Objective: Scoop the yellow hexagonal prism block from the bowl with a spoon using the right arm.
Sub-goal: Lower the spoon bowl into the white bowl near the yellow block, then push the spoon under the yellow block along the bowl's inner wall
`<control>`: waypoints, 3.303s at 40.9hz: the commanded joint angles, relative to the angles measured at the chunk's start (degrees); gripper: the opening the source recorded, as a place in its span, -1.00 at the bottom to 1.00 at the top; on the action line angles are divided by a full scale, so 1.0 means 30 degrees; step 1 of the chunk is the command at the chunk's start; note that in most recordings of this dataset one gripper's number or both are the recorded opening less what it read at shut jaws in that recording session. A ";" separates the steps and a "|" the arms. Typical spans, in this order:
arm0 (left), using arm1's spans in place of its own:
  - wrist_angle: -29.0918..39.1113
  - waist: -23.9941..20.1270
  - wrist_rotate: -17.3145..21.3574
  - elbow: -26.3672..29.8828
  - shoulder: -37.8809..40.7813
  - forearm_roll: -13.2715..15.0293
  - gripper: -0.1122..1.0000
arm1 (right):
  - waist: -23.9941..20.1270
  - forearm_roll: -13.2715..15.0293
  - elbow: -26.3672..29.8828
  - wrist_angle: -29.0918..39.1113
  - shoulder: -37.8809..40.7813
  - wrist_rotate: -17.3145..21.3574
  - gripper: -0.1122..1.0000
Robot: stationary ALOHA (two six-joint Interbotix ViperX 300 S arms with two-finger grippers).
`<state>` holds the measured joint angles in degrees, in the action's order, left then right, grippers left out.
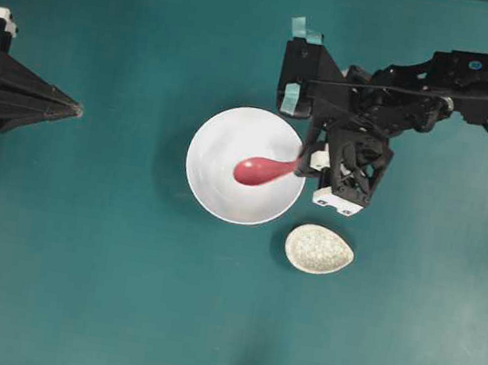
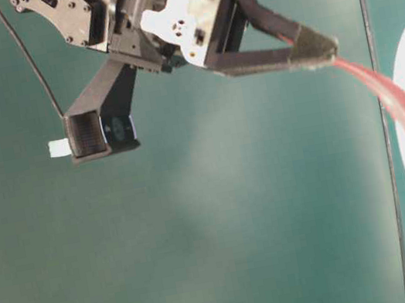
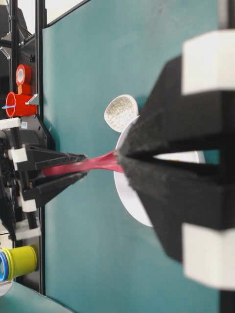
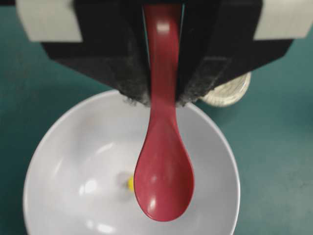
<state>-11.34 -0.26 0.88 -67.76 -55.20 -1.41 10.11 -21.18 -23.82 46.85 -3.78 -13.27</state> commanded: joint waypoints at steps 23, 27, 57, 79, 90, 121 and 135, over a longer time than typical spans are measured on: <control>-0.0264 -0.0029 0.0029 0.0410 0.0146 -0.0059 -0.81 | 0.0059 0.1553 0.2490 0.4189 0.1025 0.3047 -0.39; -0.0264 -0.0059 0.0029 0.0381 0.0146 -0.0029 -0.81 | 0.0059 0.1553 0.3047 0.4893 0.1465 0.3135 -0.39; -0.0264 -0.0059 0.0029 0.0381 0.0146 -0.0059 -0.81 | -0.0059 0.1582 0.4189 0.4863 0.4043 0.2900 -0.39; -0.0293 -0.0059 0.0029 0.0381 0.0176 -0.0059 -0.81 | -0.0117 0.1582 0.5098 0.2871 0.4863 0.2344 -0.39; -0.0264 -0.0059 0.0029 0.0381 0.0176 -0.0029 -0.81 | -0.0117 0.1611 0.5273 0.2344 0.4980 0.2139 -0.39; -0.0264 -0.0059 0.0029 0.0381 0.0146 -0.0029 -0.81 | -0.0176 0.1816 0.5625 0.1260 0.4131 0.2197 -0.39; -0.0234 -0.0059 0.0029 0.0381 0.0176 -0.0029 -0.81 | -0.0410 0.1934 0.4658 0.0264 0.2871 0.2227 -0.39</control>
<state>-11.60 -0.35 0.88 -67.76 -55.20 -1.41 9.05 -15.56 -9.84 48.69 7.65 -6.68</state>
